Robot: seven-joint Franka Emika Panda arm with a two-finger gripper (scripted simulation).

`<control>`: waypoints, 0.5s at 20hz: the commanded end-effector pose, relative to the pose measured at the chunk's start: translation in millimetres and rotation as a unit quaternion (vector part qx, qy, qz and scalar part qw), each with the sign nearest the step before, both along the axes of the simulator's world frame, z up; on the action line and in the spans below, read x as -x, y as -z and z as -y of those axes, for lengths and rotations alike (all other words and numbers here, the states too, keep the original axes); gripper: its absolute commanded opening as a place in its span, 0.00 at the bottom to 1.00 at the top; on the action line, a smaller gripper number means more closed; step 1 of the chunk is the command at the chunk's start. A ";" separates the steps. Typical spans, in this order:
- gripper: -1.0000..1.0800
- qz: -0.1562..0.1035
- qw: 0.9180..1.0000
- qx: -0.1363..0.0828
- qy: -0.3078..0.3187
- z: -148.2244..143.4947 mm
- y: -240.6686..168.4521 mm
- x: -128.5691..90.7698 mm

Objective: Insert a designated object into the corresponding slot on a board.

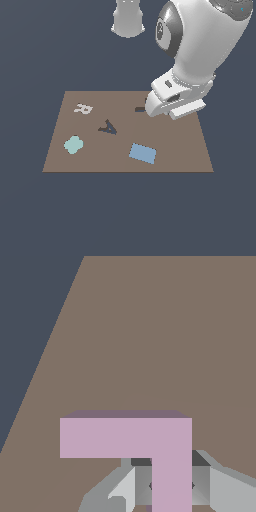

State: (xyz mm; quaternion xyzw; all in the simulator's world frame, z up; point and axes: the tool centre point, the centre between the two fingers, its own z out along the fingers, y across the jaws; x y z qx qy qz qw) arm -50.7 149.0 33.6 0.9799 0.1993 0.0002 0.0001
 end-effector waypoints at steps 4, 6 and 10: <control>0.00 0.000 1.000 0.000 -0.009 1.1 0.1 1.2; 0.00 0.000 1.000 0.000 -0.018 2.1 0.0 2.3; 0.00 0.000 0.999 0.000 -0.043 5.1 -0.3 5.2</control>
